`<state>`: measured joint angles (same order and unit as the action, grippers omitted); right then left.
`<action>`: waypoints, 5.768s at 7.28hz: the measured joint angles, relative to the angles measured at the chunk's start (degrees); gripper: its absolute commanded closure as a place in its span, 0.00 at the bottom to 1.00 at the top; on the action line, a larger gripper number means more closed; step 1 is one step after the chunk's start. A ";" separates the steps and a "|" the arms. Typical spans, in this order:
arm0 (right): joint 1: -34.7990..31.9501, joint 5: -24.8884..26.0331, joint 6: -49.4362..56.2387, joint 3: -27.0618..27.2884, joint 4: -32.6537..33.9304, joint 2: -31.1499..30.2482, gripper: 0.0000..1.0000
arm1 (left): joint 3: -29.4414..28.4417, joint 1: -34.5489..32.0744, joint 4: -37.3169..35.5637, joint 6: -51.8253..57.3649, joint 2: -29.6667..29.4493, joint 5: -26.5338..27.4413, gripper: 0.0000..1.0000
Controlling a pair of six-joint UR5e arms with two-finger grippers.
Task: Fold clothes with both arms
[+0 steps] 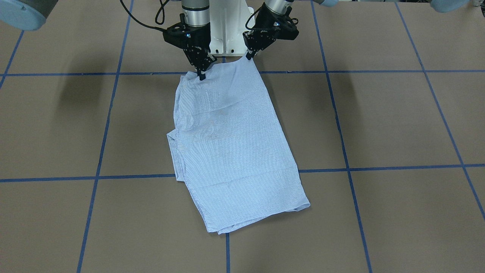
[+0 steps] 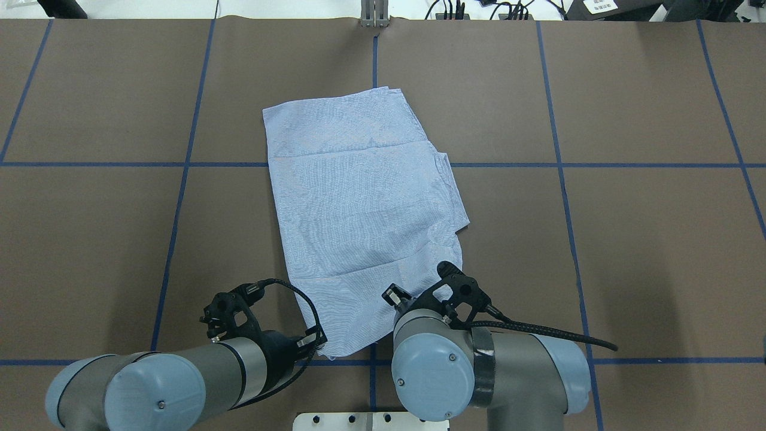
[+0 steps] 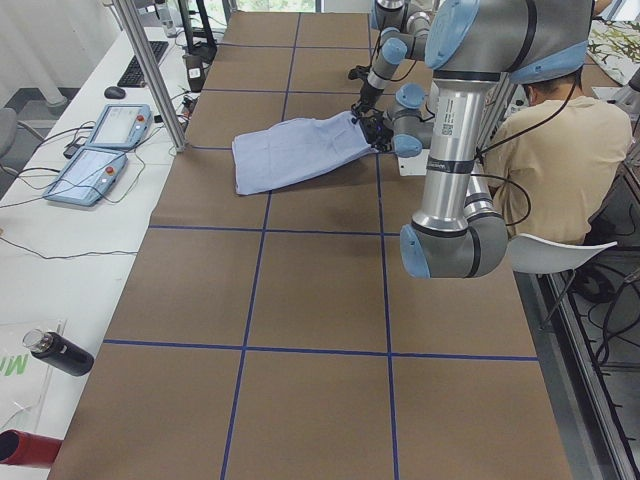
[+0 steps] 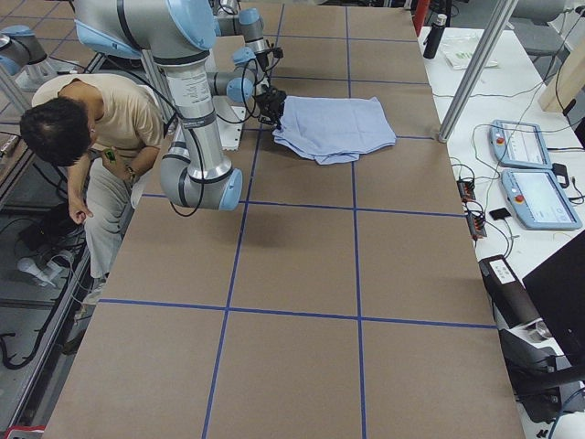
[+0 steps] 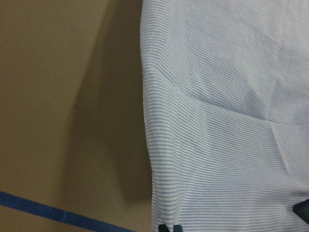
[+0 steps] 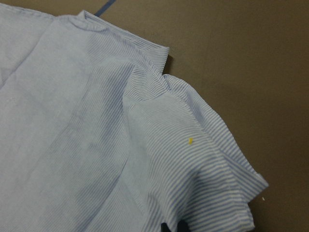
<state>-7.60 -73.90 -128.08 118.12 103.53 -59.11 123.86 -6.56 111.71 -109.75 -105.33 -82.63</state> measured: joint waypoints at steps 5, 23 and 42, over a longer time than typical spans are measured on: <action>2.37 -0.09 1.43 15.93 15.99 1.32 1.00 | 16.65 -2.63 -12.92 2.56 1.40 -5.78 1.00; -19.62 -6.04 29.98 -44.58 -23.27 23.88 0.44 | -31.33 -28.68 -0.68 26.63 -14.68 -8.81 0.35; -78.89 -59.09 135.00 -3.35 0.62 -39.95 0.00 | -19.79 -83.81 -11.46 116.55 26.07 -47.14 0.00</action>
<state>-86.49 -132.99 6.92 114.78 104.15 -99.06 104.07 -90.37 100.25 6.80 -79.26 -129.77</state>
